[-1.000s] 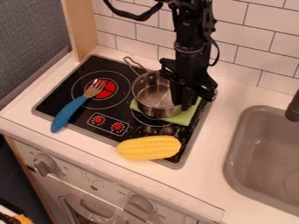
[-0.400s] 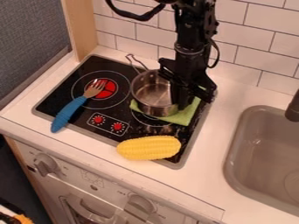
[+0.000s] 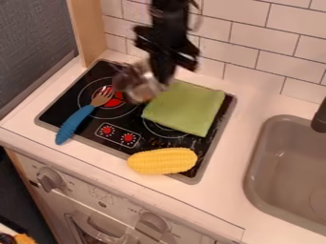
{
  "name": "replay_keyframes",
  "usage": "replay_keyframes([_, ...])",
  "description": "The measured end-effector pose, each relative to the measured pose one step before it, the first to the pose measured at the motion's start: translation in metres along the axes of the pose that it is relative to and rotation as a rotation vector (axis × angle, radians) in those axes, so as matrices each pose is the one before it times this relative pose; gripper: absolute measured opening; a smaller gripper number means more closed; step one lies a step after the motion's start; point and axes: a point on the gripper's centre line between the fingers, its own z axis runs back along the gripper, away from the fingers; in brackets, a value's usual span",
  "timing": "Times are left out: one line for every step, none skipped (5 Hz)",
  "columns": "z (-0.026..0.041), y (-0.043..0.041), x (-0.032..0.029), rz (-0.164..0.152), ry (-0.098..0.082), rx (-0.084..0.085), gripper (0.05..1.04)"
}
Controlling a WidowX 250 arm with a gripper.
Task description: Move the pan to the top side of the fork
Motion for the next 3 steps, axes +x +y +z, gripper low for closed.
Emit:
replay_keyframes([0.00383, 0.01430, -0.00373, 0.0554, -0.0006, 0.0069, 0.058])
replay_keyframes([-0.00367, 0.02553, -0.00663, 0.1232, 0.0179, 0.0040, 0.058])
replay_keyframes([-0.02631, 0.00476, 0.00237, 0.0771, 0.0680, -0.0084, 0.058])
